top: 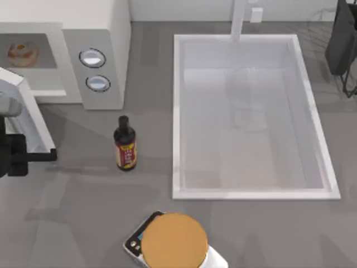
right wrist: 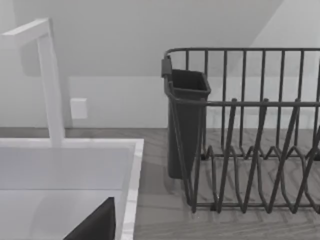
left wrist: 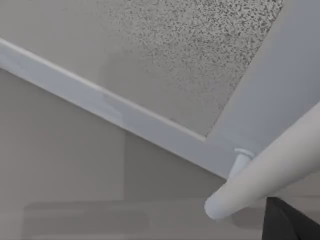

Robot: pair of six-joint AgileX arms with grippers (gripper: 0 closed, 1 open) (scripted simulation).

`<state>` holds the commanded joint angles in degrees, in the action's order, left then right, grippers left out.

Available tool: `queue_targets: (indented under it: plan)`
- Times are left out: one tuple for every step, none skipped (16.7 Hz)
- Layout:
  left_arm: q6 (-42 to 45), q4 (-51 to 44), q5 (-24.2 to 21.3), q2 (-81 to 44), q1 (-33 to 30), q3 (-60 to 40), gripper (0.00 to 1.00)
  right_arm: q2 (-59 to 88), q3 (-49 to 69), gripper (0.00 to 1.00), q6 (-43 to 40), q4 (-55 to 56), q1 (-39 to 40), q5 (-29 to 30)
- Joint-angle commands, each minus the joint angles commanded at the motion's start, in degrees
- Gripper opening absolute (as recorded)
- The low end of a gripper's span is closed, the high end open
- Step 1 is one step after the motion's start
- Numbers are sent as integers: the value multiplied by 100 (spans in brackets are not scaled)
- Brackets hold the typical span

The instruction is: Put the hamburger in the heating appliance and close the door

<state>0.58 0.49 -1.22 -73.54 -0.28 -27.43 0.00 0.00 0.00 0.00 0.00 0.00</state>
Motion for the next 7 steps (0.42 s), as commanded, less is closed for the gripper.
queue_targets:
  plan:
    - [-1,125,1,-383,-9,-173,0,0,0,100,0,0,0,0]
    - [-3,251,3,-732,-16,-344,0,0,0,100,0,0,0,0]
    - [-6,374,7,-1022,-21,-509,0,0,0,100,0,0,0,0]
    - [-7,490,12,-1251,-26,-661,0,0,0,100,0,0,0,0]
    - [-7,589,15,-1419,-30,-787,0,0,0,100,0,0,0,0]
    - [-7,660,19,-1526,-32,-880,0,0,0,100,0,0,0,0]
    - [-7,693,21,-1572,-33,-922,0,0,0,100,0,0,0,0]
